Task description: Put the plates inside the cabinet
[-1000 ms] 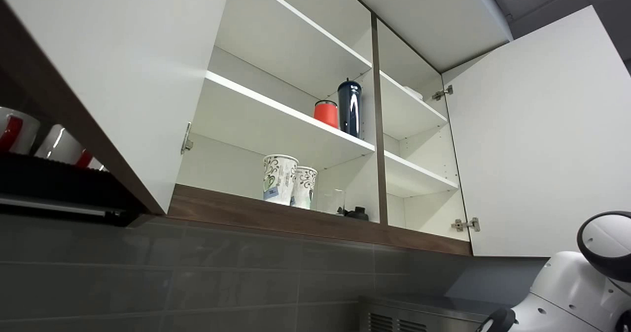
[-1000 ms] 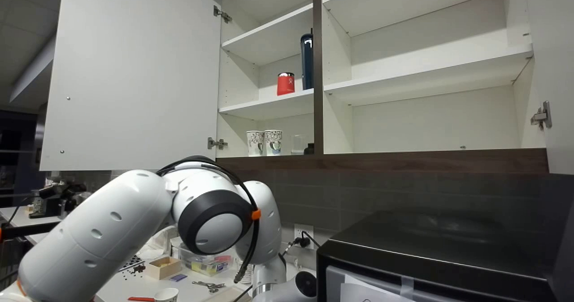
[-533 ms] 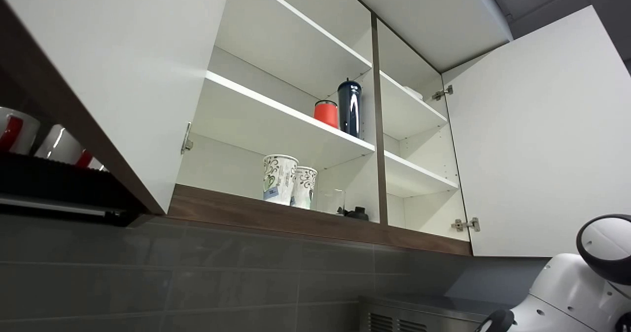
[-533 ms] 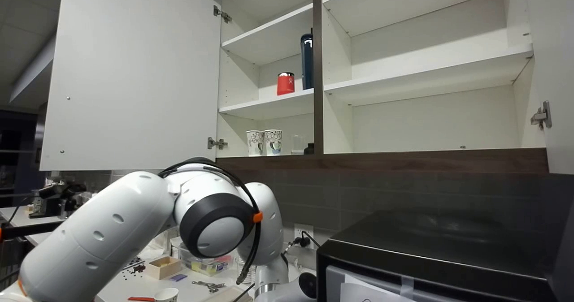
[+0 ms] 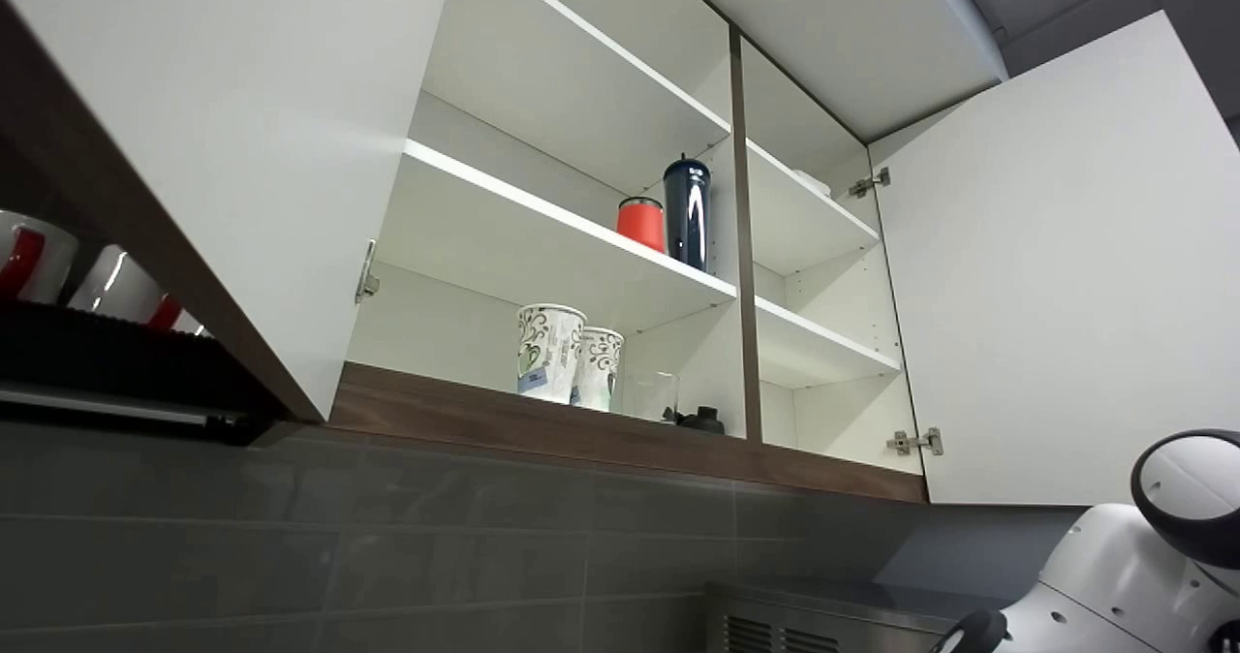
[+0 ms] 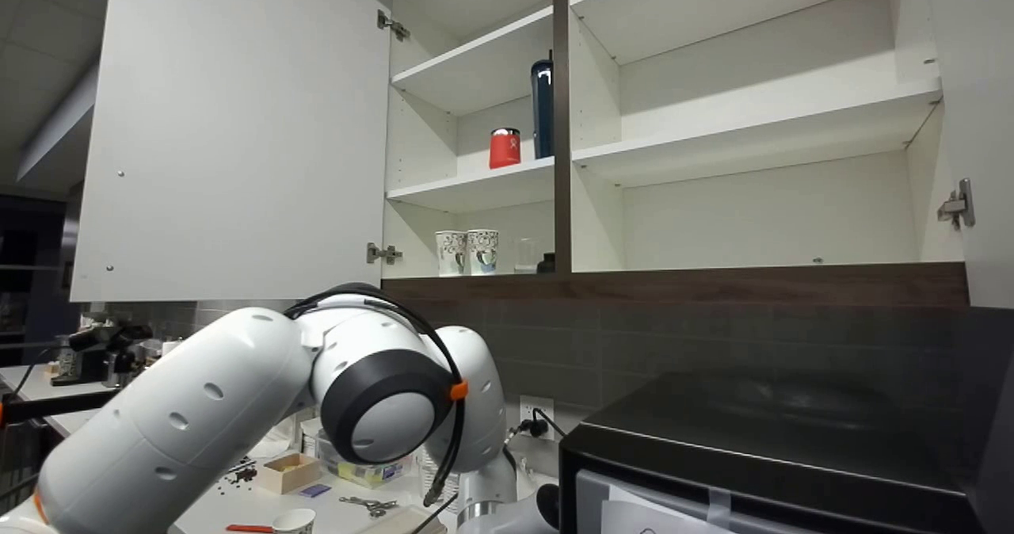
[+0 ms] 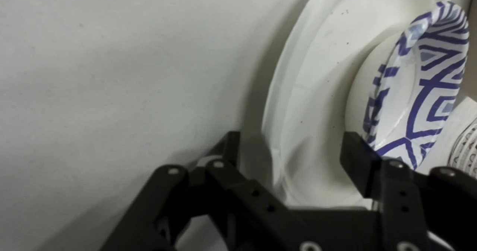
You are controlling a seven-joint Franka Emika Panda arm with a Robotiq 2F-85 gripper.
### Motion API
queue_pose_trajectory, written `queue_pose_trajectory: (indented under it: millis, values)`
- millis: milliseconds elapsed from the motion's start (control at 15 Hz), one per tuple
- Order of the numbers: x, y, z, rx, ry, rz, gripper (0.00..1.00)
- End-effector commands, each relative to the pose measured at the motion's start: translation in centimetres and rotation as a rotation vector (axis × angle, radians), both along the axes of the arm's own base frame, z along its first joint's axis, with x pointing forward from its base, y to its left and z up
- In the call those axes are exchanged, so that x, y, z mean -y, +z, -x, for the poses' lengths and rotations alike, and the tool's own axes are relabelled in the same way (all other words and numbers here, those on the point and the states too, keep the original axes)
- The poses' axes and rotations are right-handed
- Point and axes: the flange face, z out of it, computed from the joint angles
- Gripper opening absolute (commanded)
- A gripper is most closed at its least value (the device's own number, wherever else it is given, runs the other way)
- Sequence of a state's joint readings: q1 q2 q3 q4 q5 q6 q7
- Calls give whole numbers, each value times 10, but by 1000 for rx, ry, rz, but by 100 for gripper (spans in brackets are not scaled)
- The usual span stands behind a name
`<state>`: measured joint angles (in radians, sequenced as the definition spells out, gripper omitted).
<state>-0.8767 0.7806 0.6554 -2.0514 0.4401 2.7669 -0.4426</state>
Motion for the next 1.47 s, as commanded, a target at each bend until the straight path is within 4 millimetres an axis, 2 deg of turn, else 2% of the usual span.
queue_pose_trajectory:
  millis: [0,267,400,733,1400]
  values:
    - [0,-11,-6,-13,12,-29,40]
    - [6,-19,-7,-26,5,-37,9]
    - [10,-23,-8,-31,-4,-43,0]
    - [11,-26,-11,-24,-3,-117,1]
    - [18,-2,2,98,37,-181,1]
